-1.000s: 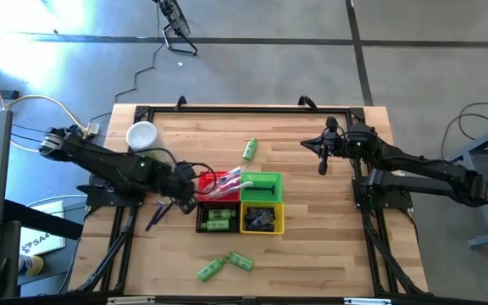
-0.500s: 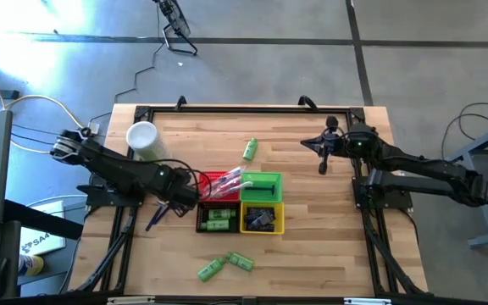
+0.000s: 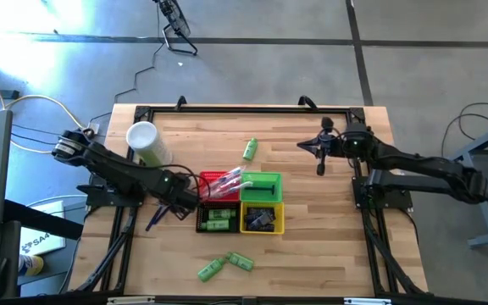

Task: Pick & Place Travel size toiletries
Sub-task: Put the blue razor into the green bin

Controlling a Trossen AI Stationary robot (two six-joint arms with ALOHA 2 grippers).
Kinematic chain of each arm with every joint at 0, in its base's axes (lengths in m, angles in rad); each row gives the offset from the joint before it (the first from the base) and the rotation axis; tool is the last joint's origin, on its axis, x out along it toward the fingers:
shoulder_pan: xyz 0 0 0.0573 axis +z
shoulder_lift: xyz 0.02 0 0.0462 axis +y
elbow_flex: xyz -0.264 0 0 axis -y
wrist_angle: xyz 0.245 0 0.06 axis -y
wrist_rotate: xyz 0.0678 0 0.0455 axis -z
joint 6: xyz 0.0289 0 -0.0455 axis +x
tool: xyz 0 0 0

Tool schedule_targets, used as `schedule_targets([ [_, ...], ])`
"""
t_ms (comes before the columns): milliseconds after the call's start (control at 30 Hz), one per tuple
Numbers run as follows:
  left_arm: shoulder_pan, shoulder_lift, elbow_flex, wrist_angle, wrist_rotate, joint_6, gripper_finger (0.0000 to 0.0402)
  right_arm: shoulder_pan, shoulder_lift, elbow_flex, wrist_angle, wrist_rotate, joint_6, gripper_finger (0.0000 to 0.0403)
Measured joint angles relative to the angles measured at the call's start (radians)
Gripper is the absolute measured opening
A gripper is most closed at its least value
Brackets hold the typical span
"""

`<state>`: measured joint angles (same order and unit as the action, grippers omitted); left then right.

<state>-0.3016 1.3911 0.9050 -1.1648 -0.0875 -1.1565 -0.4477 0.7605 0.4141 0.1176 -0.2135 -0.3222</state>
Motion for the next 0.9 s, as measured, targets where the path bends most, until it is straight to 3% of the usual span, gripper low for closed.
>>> schedule_targets([
  [200,0.000,0.000,-0.078,0.072,0.073,0.009,0.0175,0.000,0.044,0.000,0.030,0.000,0.001,0.0003],
  [900,0.000,0.000,-0.207,0.260,0.071,0.053,0.0175,0.000,0.064,0.000,0.037,0.002,0.003,0.0003],
])
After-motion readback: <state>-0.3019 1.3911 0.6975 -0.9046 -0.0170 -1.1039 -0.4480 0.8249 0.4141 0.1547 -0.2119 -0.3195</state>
